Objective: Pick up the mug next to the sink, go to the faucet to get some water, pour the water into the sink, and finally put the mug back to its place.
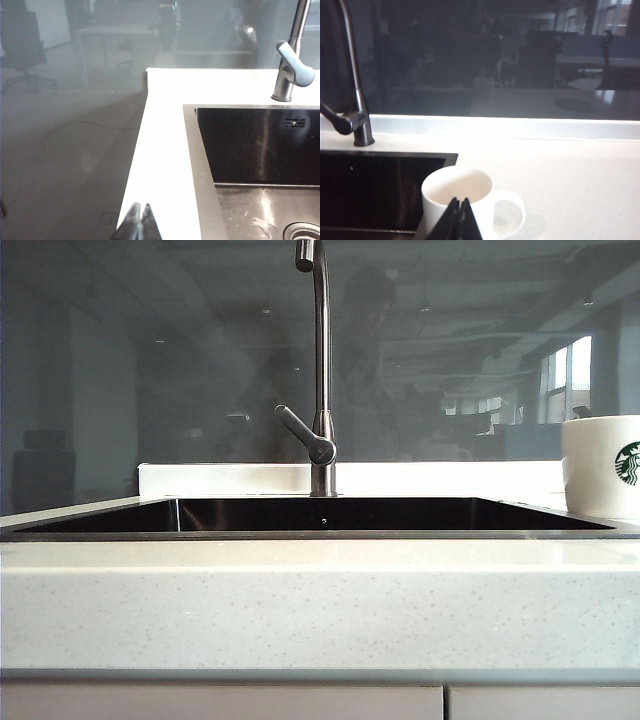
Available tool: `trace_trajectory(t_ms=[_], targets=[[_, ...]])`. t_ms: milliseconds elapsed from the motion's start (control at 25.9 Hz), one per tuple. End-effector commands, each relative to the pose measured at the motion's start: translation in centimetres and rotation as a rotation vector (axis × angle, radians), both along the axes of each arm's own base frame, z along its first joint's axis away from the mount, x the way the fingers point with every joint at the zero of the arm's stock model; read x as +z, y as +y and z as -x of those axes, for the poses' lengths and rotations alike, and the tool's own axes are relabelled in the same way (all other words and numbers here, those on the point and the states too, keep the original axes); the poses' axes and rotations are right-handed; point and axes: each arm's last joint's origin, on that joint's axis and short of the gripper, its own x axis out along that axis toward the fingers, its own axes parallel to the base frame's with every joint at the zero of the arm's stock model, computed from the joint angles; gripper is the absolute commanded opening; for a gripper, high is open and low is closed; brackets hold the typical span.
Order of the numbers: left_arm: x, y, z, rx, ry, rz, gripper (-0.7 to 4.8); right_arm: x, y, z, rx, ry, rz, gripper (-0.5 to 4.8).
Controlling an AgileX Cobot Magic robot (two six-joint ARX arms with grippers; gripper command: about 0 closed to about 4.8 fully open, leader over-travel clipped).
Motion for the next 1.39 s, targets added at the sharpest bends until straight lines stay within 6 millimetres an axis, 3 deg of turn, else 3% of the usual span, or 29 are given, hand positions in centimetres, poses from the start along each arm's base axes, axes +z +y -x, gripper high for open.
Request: trace_trajectory(t_ms=[39, 348, 580, 1391], targets=[[0.2, 0.0, 0.0, 0.0, -0.013, 0.002, -0.03, -1.0, 0.0, 0.5, 0.0, -0.047, -0.049, -0.02], [0.2, 0.0, 0.0, 0.0, -0.011, 0.002, -0.03, -4.2, 0.8, 0.1, 0.035, -0.004, -0.122, -0.02], [0.2, 0.0, 0.0, 0.0, -0.011, 0.002, -0.03, -4.2, 1.3, 0.1, 0.114, -0.009, -0.114, -0.02], [0.2, 0.0, 0.0, 0.0, -0.011, 0.002, -0.03, -5.1, 1.3, 0.0, 0.103, 0.085, -0.112, -0.01]])
